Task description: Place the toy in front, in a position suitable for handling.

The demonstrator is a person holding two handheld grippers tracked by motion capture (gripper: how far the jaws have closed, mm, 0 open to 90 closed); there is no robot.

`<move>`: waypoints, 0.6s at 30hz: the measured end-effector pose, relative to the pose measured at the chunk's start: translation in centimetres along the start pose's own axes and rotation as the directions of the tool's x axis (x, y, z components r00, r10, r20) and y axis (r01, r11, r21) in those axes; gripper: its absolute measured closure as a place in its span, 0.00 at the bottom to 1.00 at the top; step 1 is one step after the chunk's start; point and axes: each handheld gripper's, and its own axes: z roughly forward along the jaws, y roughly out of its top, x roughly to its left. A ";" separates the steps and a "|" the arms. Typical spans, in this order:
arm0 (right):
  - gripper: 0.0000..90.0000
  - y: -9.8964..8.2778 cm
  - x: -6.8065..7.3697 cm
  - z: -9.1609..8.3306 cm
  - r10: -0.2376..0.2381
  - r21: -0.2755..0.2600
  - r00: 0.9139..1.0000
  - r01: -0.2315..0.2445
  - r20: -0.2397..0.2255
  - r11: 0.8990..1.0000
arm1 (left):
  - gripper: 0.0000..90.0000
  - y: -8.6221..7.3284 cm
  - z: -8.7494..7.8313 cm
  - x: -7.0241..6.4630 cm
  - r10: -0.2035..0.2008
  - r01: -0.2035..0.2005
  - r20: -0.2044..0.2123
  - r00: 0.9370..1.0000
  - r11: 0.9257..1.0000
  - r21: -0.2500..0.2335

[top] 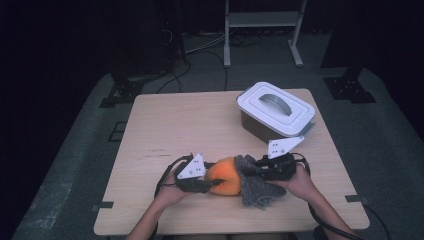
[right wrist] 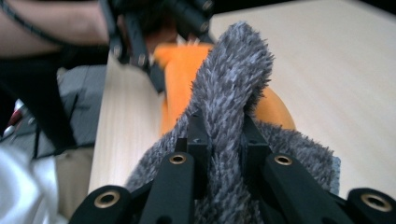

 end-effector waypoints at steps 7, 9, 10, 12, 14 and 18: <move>0.87 0.6 -0.9 1.3 -0.002 0.039 1.000 0.002 0.008 0.999 | 0.38 -1.1 0.8 1.0 -0.129 0.127 0.060 0.990 0.991 0.034; 0.87 0.2 -0.9 2.0 0.014 0.029 1.000 -0.013 -0.010 0.999 | 0.20 -1.2 0.6 1.3 -0.208 0.203 0.085 0.974 0.977 0.064; 0.87 0.1 -0.8 2.2 0.014 0.027 1.000 -0.014 -0.017 1.000 | 0.17 -1.2 0.4 1.4 -0.229 0.222 0.111 0.967 0.972 0.072; 0.87 -0.1 -0.4 2.5 0.016 0.030 0.999 -0.015 -0.032 0.999 | 0.15 -1.2 0.0 1.5 -0.247 0.241 0.122 0.961 0.968 0.067; 0.87 -0.1 0.3 2.7 -0.002 0.039 0.999 0.003 -0.036 0.999 | 0.16 -1.2 -0.4 1.7 -0.283 0.275 0.153 0.947 0.959 0.073; 0.87 0.2 1.5 2.8 -0.059 0.074 0.998 0.060 -0.017 0.995 | 0.29 -1.3 -0.1 1.3 -0.255 0.242 0.149 0.955 0.965 0.099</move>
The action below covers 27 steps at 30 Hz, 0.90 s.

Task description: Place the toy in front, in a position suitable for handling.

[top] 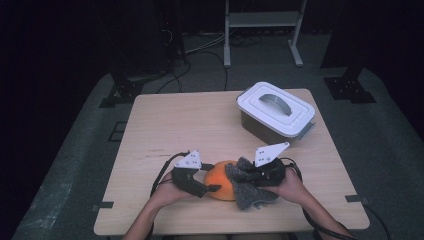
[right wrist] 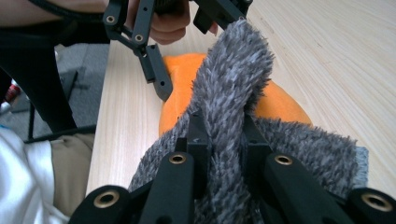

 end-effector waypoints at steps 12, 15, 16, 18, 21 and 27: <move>0.87 -2.0 -0.7 -2.4 0.065 0.008 0.997 -0.065 0.034 0.998 | 0.33 0.0 0.4 -0.4 0.032 -0.032 0.000 0.999 0.999 0.000; 0.86 -0.5 -0.3 -1.8 0.036 -0.021 0.999 -0.035 0.017 0.999 | 0.33 0.0 0.4 -0.8 0.069 -0.069 0.000 0.998 0.998 0.006; 0.86 0.0 -0.2 -1.5 0.021 -0.034 1.000 -0.021 0.008 0.999 | 0.33 0.0 0.5 -0.9 0.074 -0.074 0.000 0.997 0.997 0.010; 0.86 0.6 0.1 -0.8 -0.004 -0.027 1.000 0.004 0.004 1.000 | 0.33 0.0 0.4 -1.0 0.083 -0.083 -0.006 0.997 0.996 0.021; 0.86 0.3 0.1 -0.7 0.000 -0.030 1.000 0.000 -0.004 1.000 | 0.33 -0.3 0.1 -0.8 0.070 -0.070 -0.003 0.998 0.997 0.018; 0.86 -3.0 -0.8 -2.4 0.091 -0.018 0.995 -0.090 0.035 0.996 | 0.33 -0.1 0.2 -0.6 0.059 -0.059 -0.005 0.998 0.998 0.015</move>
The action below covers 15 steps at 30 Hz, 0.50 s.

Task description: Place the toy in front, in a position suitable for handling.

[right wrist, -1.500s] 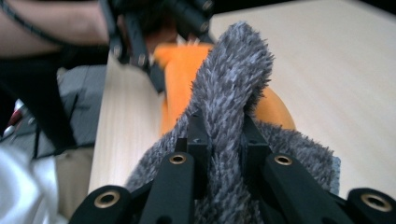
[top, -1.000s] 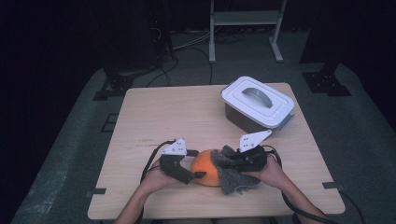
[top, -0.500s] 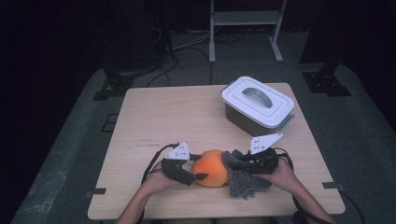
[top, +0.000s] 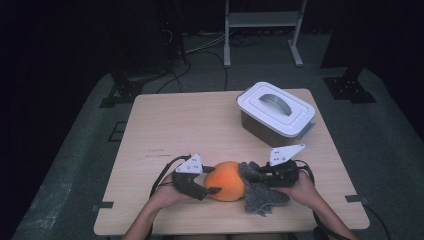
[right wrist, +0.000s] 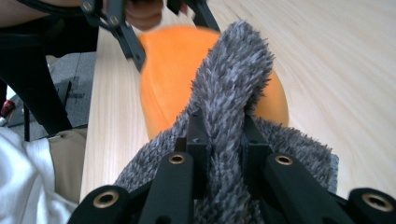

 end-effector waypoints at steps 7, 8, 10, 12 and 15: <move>0.86 1.3 0.5 0.3 -0.038 -0.010 0.999 0.038 -0.011 0.999 | 0.34 0.2 0.3 0.1 0.007 -0.007 -0.002 1.000 1.000 0.005; 0.86 1.8 0.7 0.5 -0.045 -0.022 0.999 0.044 -0.024 0.999 | 0.34 0.1 0.2 0.1 0.008 -0.008 0.001 1.000 1.000 0.008; 0.86 2.4 0.8 1.0 -0.065 -0.020 0.997 0.064 -0.033 0.998 | 0.35 -0.3 -0.1 0.3 0.009 -0.009 0.004 1.000 1.000 0.010; 0.86 2.3 0.7 1.2 -0.057 -0.020 0.997 0.056 -0.042 0.998 | 0.35 -0.5 -0.4 0.4 0.004 -0.004 0.010 1.000 1.000 0.010; 0.86 1.1 0.0 0.8 -0.016 -0.019 0.999 0.015 -0.040 1.000 | 0.36 -0.6 -0.4 0.2 0.009 -0.009 0.014 1.000 1.000 0.011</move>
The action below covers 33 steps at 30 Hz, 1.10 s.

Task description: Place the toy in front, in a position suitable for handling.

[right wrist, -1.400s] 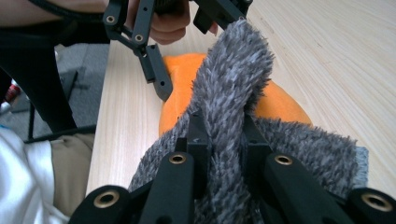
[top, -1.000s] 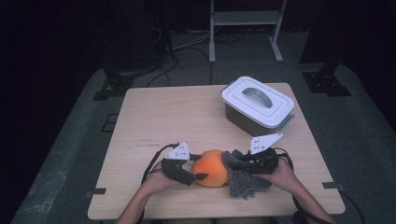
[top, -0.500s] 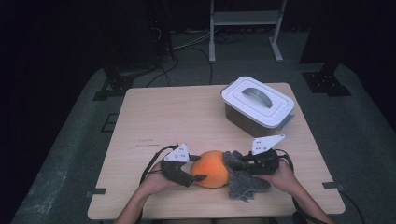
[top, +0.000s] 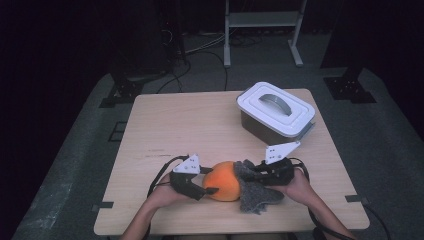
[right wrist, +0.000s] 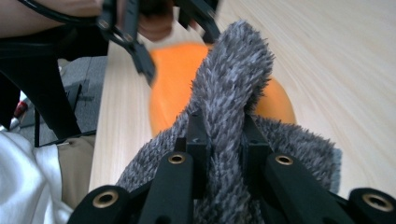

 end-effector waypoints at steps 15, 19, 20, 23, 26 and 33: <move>0.86 0.2 -0.6 0.1 0.006 0.004 1.000 -0.006 0.013 1.000 | 0.22 0.4 -0.2 0.7 -0.116 0.116 0.022 0.993 0.993 0.012; 0.86 -0.7 -0.1 0.2 0.016 0.006 1.000 -0.016 -0.008 1.000 | 0.12 0.4 0.0 1.0 -0.184 0.182 0.068 0.981 0.983 0.027; 0.86 -0.9 0.2 0.3 0.015 0.008 1.000 -0.015 -0.011 1.000 | 0.11 0.4 0.2 1.0 -0.201 0.198 0.081 0.976 0.979 0.039; 0.86 -1.1 0.8 0.2 -0.001 0.021 1.000 0.001 -0.009 1.000 | 0.16 0.6 0.7 0.8 -0.189 0.186 0.082 0.978 0.981 0.046; 0.86 -1.2 0.7 -0.1 0.007 0.024 1.000 -0.007 -0.012 1.000 | 0.43 1.3 0.5 0.1 -0.056 0.056 0.004 0.998 0.998 0.036; 0.86 1.6 0.4 -0.7 -0.033 -0.050 0.999 0.033 0.015 0.998 | 0.49 1.4 0.6 -0.4 0.134 -0.136 -0.158 0.978 0.991 0.000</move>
